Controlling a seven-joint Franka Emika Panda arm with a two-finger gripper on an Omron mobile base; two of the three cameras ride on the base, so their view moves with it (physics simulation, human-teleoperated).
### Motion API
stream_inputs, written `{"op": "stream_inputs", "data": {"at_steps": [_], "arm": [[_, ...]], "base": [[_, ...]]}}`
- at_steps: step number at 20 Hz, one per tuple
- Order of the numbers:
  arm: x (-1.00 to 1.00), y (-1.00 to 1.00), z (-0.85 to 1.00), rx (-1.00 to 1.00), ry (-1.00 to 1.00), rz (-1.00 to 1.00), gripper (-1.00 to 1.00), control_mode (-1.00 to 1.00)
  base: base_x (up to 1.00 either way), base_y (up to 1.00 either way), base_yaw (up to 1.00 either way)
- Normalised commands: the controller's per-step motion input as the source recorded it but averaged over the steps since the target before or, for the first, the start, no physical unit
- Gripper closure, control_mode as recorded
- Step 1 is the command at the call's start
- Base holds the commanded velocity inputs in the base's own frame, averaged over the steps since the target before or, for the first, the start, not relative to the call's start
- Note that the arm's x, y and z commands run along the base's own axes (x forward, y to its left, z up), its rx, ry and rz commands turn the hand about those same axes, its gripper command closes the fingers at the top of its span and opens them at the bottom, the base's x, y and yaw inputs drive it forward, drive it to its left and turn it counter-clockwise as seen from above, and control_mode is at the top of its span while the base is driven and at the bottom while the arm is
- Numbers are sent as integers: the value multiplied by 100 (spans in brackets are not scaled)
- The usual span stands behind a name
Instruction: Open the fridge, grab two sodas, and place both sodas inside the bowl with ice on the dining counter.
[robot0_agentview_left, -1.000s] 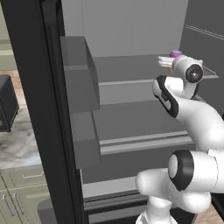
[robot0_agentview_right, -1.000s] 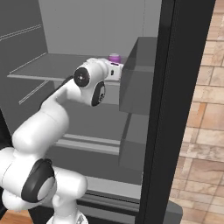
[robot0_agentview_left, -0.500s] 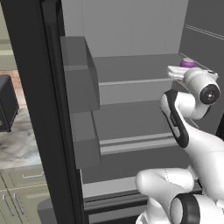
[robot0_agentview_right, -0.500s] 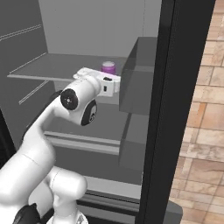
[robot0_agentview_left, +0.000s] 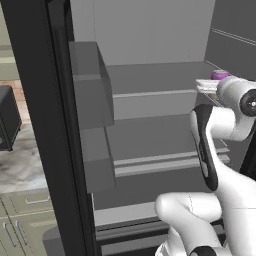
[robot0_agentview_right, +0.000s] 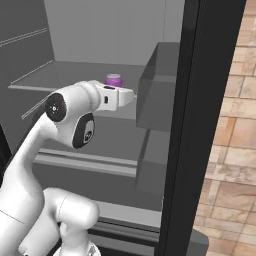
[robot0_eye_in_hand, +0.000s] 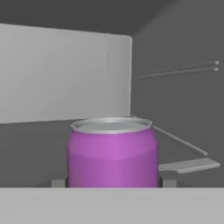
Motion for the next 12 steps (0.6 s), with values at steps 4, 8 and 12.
{"op": "stream_inputs", "data": {"at_steps": [4,8,12], "arm": [[-73,1,0,-1,27,-1,100,-100],[-95,0,0,0,21,0,100,-100],[-99,2,0,0,12,0,100,-100]], "base": [[0,0,0],[0,0,0],[0,0,0]]}}
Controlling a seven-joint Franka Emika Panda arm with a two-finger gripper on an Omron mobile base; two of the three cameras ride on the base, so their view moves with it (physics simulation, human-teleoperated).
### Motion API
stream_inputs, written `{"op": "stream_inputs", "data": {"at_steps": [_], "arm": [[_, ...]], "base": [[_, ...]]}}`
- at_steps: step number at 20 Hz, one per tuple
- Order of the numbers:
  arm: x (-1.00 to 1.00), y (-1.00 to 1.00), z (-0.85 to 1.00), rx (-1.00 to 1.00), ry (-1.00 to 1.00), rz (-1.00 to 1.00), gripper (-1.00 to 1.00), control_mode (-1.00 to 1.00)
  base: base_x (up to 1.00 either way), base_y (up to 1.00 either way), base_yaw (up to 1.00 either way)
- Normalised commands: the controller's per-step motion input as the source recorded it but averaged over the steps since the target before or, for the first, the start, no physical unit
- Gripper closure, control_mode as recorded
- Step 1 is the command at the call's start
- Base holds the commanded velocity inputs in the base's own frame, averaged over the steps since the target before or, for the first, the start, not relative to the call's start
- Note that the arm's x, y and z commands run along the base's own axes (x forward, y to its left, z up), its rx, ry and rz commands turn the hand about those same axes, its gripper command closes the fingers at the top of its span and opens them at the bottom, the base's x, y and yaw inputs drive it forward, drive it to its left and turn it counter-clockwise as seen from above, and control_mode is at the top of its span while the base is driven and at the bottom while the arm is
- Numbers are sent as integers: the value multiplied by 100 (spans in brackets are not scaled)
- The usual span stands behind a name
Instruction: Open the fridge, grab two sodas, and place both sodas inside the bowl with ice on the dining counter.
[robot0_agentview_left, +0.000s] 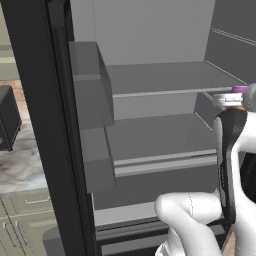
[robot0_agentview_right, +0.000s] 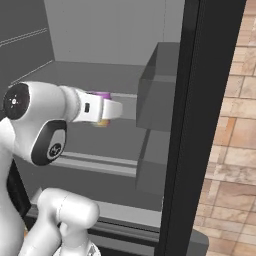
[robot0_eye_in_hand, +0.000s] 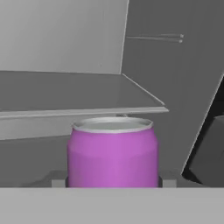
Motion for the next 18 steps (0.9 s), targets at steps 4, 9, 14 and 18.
{"op": "stream_inputs", "data": {"at_steps": [4,9,14,18], "arm": [[-92,19,-6,0,2,0,100,-100],[-78,43,-20,0,0,2,100,-100],[-57,47,-18,0,0,5,100,-100],[-21,29,-1,3,6,1,100,-100]], "base": [[0,0,0],[0,0,0],[0,0,0],[0,0,0]]}}
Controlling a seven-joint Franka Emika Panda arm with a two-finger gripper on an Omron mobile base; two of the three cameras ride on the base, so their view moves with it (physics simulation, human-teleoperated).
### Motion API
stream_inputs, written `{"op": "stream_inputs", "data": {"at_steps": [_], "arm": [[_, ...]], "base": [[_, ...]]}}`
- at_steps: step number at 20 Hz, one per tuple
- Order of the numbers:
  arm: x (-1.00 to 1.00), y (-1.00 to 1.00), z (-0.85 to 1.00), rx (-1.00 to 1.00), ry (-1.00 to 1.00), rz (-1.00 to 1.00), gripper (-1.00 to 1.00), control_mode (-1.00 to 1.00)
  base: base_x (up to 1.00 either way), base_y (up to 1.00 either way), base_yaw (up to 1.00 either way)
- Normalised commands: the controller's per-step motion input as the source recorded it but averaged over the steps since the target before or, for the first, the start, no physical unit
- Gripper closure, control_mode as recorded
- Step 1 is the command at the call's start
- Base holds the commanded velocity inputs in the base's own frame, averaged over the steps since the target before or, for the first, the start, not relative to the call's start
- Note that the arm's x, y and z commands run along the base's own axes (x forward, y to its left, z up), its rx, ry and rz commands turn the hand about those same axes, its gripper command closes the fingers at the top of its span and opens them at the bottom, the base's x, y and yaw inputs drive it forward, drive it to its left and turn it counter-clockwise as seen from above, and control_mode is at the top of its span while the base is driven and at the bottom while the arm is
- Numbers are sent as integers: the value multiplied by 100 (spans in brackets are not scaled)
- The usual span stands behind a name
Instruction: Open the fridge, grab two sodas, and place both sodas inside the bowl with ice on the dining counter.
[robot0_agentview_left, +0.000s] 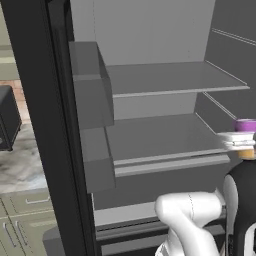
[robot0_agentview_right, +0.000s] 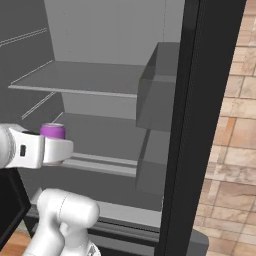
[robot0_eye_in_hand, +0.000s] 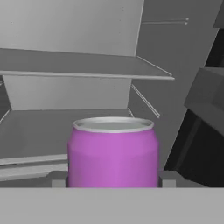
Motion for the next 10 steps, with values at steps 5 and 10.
{"op": "stream_inputs", "data": {"at_steps": [5,10], "arm": [[0,0,0,0,0,0,100,100],[0,0,0,0,0,0,100,100]], "base": [[-68,12,0],[-95,21,0]]}}
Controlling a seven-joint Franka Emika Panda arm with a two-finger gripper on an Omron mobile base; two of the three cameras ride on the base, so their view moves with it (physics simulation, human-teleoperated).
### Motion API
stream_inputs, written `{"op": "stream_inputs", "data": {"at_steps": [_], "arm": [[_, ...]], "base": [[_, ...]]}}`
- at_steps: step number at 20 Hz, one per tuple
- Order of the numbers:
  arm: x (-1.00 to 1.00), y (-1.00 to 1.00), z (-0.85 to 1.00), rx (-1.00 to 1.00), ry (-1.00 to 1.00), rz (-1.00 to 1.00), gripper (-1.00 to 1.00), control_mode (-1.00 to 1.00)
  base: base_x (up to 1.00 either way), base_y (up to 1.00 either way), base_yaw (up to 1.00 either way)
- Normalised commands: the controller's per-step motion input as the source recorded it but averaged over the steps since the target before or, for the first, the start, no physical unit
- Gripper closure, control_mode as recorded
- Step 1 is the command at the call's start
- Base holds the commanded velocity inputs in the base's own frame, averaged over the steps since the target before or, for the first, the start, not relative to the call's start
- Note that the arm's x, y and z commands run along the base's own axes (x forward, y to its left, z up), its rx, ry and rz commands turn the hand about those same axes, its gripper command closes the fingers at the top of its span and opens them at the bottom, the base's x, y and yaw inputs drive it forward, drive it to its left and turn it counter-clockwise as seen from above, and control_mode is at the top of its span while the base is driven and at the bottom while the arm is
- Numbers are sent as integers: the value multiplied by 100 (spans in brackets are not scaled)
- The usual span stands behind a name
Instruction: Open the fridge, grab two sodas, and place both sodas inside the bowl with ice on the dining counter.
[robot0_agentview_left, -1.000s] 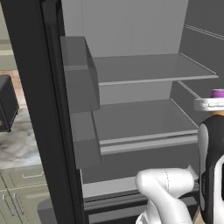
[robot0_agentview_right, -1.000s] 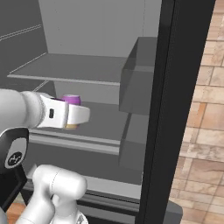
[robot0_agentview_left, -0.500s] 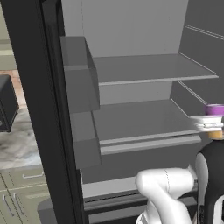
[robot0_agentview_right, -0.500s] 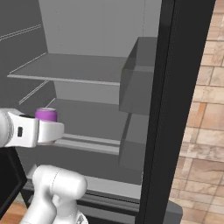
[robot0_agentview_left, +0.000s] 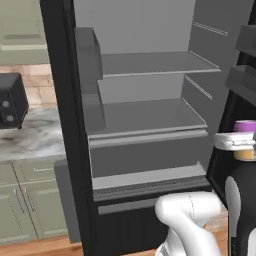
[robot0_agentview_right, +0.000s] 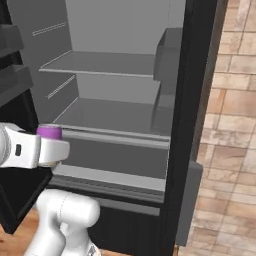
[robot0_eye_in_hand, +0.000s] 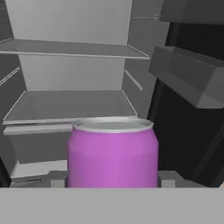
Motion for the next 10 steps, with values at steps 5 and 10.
{"op": "stream_inputs", "data": {"at_steps": [5,10], "arm": [[0,0,0,0,0,0,100,100],[0,0,0,0,0,0,100,100]], "base": [[-79,44,0],[-68,64,-5]]}}
